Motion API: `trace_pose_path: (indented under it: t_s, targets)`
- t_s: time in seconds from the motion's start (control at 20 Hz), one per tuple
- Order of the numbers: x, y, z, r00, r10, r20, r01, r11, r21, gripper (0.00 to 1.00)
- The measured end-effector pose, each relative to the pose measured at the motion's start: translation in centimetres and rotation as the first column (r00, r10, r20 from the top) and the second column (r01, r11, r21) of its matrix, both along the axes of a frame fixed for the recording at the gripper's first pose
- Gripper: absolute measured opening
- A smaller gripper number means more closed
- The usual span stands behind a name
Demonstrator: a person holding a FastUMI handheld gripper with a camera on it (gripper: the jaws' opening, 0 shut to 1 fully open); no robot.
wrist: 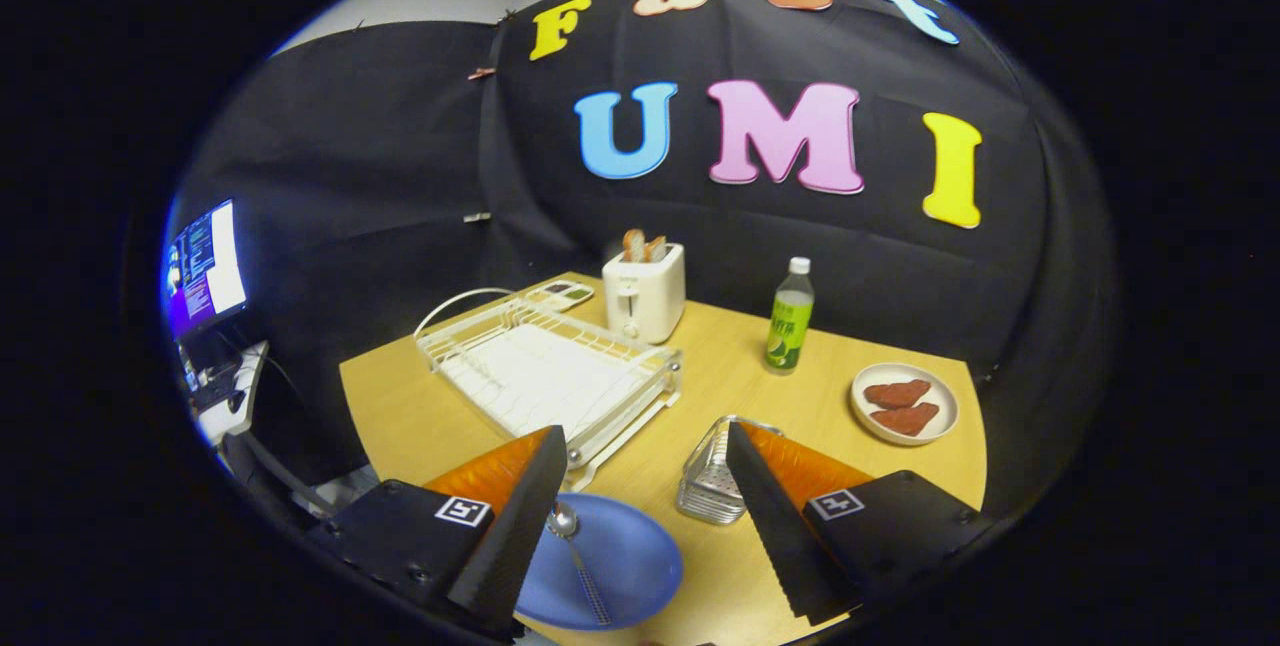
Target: Take the plate from the dish rack, then take the spoon from the basket and place it into the plate.
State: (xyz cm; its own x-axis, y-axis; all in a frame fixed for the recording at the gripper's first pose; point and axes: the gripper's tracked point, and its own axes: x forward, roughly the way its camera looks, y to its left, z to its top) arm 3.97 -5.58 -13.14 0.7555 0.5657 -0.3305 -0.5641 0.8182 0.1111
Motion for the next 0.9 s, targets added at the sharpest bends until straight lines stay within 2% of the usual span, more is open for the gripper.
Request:
trace_pose_path:
  t_s: [0.2,0.3,0.65,0.75,0.9]
  targets:
    - [1.6,-2.5,5.3,0.978,-0.204,0.047,0.202,0.978,0.059,0.99]
    - [1.5,-3.1,7.8,0.958,-0.277,0.077,0.271,0.959,0.085,0.99]
    - [-0.8,-4.6,15.0,0.855,-0.463,0.233,0.453,0.886,0.099,0.98]
    - [-2.2,-4.6,15.6,0.83,-0.497,0.251,0.488,0.867,0.102,0.98]
    - [-4.1,-4.2,14.4,0.807,-0.55,0.216,0.537,0.835,0.119,0.98]
